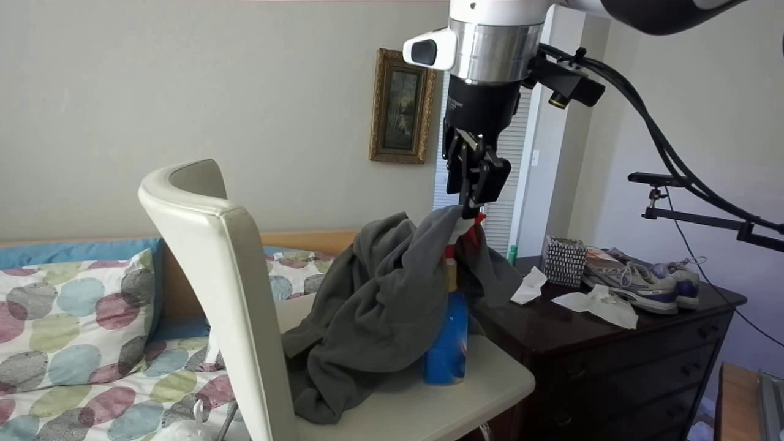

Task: Remove the jersey from the top of the bottle

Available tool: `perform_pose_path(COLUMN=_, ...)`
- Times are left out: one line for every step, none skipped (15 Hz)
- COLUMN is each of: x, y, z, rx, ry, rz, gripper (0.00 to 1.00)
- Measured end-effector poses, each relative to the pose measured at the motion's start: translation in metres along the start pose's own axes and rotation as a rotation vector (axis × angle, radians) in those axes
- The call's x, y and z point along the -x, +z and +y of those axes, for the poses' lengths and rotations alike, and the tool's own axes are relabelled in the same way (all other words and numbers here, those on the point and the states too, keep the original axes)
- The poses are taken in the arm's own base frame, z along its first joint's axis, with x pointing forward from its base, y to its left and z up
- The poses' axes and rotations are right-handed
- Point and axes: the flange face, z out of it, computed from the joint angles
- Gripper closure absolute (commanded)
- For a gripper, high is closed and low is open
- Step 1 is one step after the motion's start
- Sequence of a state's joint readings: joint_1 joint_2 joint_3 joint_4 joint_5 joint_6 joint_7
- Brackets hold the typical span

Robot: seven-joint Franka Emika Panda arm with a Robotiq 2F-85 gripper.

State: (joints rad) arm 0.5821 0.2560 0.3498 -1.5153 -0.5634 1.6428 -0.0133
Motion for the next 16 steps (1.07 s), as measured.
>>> perform_pose_path(x=0.0, y=0.0, z=0.0, rx=0.0, ry=0.0, rz=0.0, gripper=0.75)
perform_pose_path(x=0.0, y=0.0, z=0.001, rx=0.001, ry=0.0, rz=0.0, gripper=0.84)
perform_pose_path(x=0.0, y=0.001, z=0.001, rx=0.001, ry=0.0, rz=-0.001, gripper=0.9)
perform_pose_path(x=0.0, y=0.001, z=0.001, rx=0.001, ry=0.001, rz=-0.002, gripper=0.98)
perform_pose_path(x=0.0, y=0.002, z=0.002, rx=0.0, ry=0.001, rz=-0.003, gripper=0.99)
perform_pose_path(x=0.001, y=0.003, z=0.002, rx=0.0, ry=0.002, rz=-0.005, gripper=1.0)
perform_pose_path(x=0.001, y=0.004, z=0.003, rx=0.0, ry=0.002, rz=-0.008, gripper=1.0)
perform_pose_path(x=0.001, y=0.006, z=0.003, rx=-0.001, ry=0.002, rz=-0.011, gripper=1.0)
perform_pose_path(x=0.001, y=0.008, z=0.002, rx=-0.001, ry=0.001, rz=-0.015, gripper=1.0)
perform_pose_path(x=0.001, y=0.01, z=0.002, rx=-0.001, ry=-0.001, rz=-0.016, gripper=1.0)
perform_pose_path(x=0.001, y=0.011, z=0.002, rx=-0.002, ry=-0.001, rz=-0.015, gripper=1.0)
perform_pose_path(x=0.001, y=0.01, z=0.002, rx=-0.001, ry=-0.001, rz=-0.012, gripper=1.0)
perform_pose_path(x=0.001, y=0.009, z=0.002, rx=-0.001, ry=-0.001, rz=-0.009, gripper=1.0)
perform_pose_path(x=0.001, y=0.009, z=0.001, rx=-0.001, ry=-0.001, rz=-0.005, gripper=1.0)
perform_pose_path(x=0.0, y=0.007, z=0.002, rx=0.0, ry=-0.001, rz=0.003, gripper=1.0)
perform_pose_path(x=0.0, y=0.003, z=0.002, rx=0.001, ry=0.001, rz=0.017, gripper=1.0)
